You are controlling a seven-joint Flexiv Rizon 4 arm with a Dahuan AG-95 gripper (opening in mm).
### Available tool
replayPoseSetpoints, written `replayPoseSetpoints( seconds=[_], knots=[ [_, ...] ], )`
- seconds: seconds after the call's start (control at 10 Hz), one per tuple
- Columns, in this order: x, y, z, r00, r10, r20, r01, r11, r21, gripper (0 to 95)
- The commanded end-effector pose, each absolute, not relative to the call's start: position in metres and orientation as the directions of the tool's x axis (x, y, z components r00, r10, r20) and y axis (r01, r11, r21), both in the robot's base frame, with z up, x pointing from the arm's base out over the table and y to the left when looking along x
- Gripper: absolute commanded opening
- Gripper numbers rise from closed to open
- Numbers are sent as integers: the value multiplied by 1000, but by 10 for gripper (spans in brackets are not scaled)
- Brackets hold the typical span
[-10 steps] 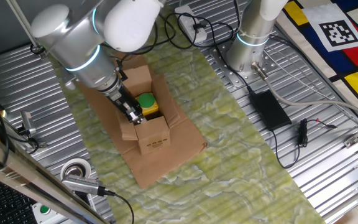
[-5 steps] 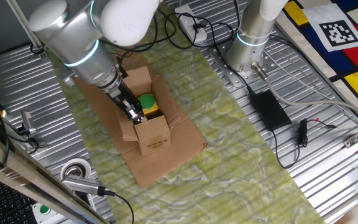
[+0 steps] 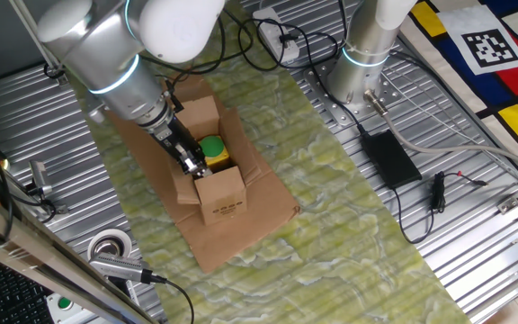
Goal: Open a box
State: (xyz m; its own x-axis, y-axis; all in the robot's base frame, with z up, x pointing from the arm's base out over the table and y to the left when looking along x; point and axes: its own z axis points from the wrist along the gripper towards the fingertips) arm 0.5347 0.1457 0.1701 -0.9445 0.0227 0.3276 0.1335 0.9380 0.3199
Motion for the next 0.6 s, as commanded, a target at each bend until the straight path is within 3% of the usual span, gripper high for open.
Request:
replayPoseSetpoints(
  seconds=[0.1, 0.6],
  knots=[
    [536, 149, 173, -944, 28, 330, 140, 937, 321, 0],
    [541, 158, 184, -938, 56, 341, 174, 930, 325, 0]
  ],
)
